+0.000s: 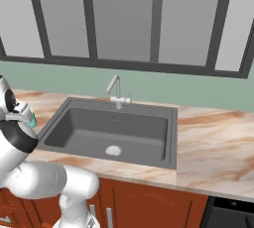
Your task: Pick the mug and place it in the sink. Pick the bowl and place it in the open cabinet and then close the cabinet.
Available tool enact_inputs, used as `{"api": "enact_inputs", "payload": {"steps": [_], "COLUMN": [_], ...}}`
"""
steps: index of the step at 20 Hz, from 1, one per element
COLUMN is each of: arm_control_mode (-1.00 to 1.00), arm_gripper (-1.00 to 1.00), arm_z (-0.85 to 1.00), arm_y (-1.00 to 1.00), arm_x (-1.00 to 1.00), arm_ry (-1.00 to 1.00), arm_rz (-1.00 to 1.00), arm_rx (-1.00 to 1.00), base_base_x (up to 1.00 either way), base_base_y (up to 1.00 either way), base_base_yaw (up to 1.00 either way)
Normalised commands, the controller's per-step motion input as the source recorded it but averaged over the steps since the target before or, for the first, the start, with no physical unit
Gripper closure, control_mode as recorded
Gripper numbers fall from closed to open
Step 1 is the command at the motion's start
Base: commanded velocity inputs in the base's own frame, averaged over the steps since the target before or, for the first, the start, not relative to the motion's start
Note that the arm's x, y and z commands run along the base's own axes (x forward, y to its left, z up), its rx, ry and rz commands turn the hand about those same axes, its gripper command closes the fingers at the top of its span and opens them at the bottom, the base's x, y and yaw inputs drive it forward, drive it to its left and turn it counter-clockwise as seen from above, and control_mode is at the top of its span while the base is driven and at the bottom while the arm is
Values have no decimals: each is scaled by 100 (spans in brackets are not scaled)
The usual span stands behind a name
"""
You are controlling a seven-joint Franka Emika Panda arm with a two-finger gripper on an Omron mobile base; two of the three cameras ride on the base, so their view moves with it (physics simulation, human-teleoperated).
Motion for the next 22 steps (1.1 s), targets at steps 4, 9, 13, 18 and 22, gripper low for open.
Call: {"api": "enact_inputs", "payload": {"steps": [4, 9, 13, 18, 22], "arm_control_mode": [-100, -100, -100, -100, -100], "arm_gripper": [-100, -100, -100, -100, -100], "arm_z": [-16, -23, -17, -4, -5], "arm_y": [0, 2, 0, 0, 0], "arm_x": [5, 9, 10, 13, 16], "arm_ry": [0, 0, -3, -4, 0], "arm_rz": [1, 3, 6, 6, 5], "arm_rx": [0, 0, 0, 0, 3], "base_base_x": [0, 0, 0, 0, 0], "base_base_y": [0, 0, 0, 0, 0], "base_base_yaw": [0, 0, 0, 0, 0]}}
